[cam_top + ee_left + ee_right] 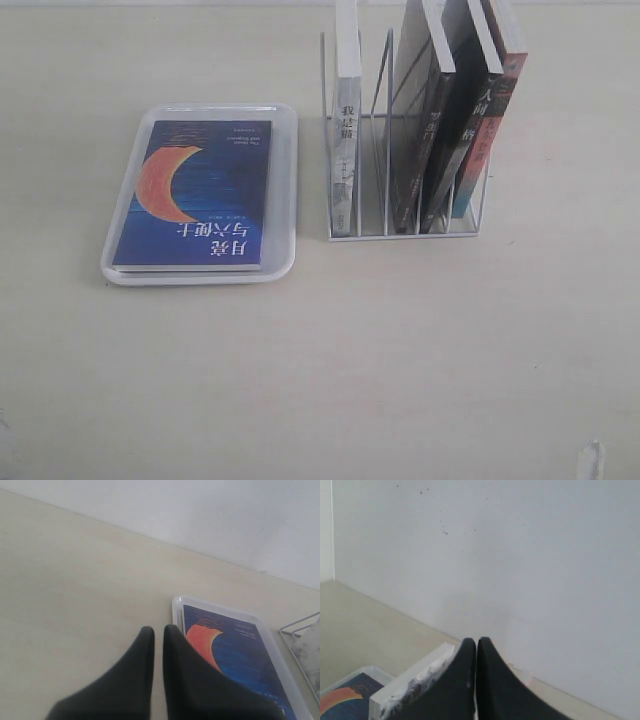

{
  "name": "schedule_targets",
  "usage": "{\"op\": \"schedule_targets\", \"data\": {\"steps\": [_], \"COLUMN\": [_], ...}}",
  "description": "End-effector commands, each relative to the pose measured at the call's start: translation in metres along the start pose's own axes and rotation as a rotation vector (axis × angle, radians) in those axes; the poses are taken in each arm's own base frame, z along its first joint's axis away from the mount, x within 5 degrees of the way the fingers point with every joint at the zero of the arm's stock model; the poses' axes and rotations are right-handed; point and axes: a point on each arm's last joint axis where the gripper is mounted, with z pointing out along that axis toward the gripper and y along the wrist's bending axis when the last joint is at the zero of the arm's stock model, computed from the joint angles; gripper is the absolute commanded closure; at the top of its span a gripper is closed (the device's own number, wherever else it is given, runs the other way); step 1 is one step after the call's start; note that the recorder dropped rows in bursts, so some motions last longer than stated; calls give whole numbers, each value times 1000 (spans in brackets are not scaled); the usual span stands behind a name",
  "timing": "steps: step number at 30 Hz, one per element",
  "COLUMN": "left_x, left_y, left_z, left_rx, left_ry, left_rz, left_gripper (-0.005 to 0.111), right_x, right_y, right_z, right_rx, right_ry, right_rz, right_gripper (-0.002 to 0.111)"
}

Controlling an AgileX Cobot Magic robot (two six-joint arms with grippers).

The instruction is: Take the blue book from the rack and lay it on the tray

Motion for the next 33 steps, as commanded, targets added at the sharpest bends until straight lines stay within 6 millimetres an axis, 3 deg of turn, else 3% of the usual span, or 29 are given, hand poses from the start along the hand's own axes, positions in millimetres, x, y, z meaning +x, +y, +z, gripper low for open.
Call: {"op": "schedule_targets", "data": {"steps": [1,8,19,33], "left_x": [0,0,0,0], "left_y": [0,0,0,0], "left_z": [0,0,0,0], "left_rx": [8,8,8,8], "left_ry": [-12,-12,-12,-12], "left_rz": [-4,-4,-4,-4], "left_gripper": [101,101,101,101], "right_x": [39,65,97,124], "right_y": [-6,-9,-2,1], "right_z": [-41,-65,-60,-61], "right_rx": [126,240,197,200], "right_ry": [-74,-55,44,108], "right_rz": [15,21,17,28], "right_gripper": [108,108,108,108]}}
